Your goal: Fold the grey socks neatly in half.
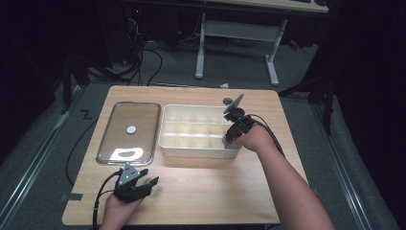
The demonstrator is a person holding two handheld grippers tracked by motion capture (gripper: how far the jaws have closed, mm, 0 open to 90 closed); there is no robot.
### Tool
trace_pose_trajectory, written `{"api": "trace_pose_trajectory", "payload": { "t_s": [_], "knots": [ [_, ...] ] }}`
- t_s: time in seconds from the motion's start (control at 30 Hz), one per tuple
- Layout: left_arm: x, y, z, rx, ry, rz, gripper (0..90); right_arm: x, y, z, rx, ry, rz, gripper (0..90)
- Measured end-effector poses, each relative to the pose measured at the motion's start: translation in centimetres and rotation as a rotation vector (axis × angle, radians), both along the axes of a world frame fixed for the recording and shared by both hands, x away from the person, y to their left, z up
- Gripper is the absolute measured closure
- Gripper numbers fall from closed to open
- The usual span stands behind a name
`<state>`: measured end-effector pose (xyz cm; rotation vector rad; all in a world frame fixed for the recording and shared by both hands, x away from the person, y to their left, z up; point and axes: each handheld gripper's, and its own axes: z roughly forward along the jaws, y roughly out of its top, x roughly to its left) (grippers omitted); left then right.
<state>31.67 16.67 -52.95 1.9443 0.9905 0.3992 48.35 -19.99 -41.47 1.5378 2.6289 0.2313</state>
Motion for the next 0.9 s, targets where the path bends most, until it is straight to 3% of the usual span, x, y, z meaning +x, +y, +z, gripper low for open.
{"api": "trace_pose_trajectory", "payload": {
  "t_s": [0.1,0.27,0.43,0.67,0.9],
  "knots": [
    [0.0,0.0,0.0,0.000,-0.001,-0.002,45.9,0.3,0.4,-0.2,-0.004,0.000,-0.005,63.5],
    [-0.1,0.0,0.0,-0.001,0.001,-0.001,46.0,0.7,0.8,-1.6,-0.063,0.016,0.021,73.3],
    [0.1,0.0,-0.2,0.004,0.007,-0.003,46.0,0.9,0.7,-2.2,-0.042,0.038,0.019,80.8],
    [-0.1,-0.1,-0.1,0.006,0.003,-0.008,46.0,0.9,0.6,-2.9,-0.040,0.069,-0.010,84.2],
    [-0.1,-0.2,-0.1,0.010,0.006,-0.010,46.0,1.2,0.6,-4.2,-0.047,0.097,-0.002,85.6]
  ]
}}
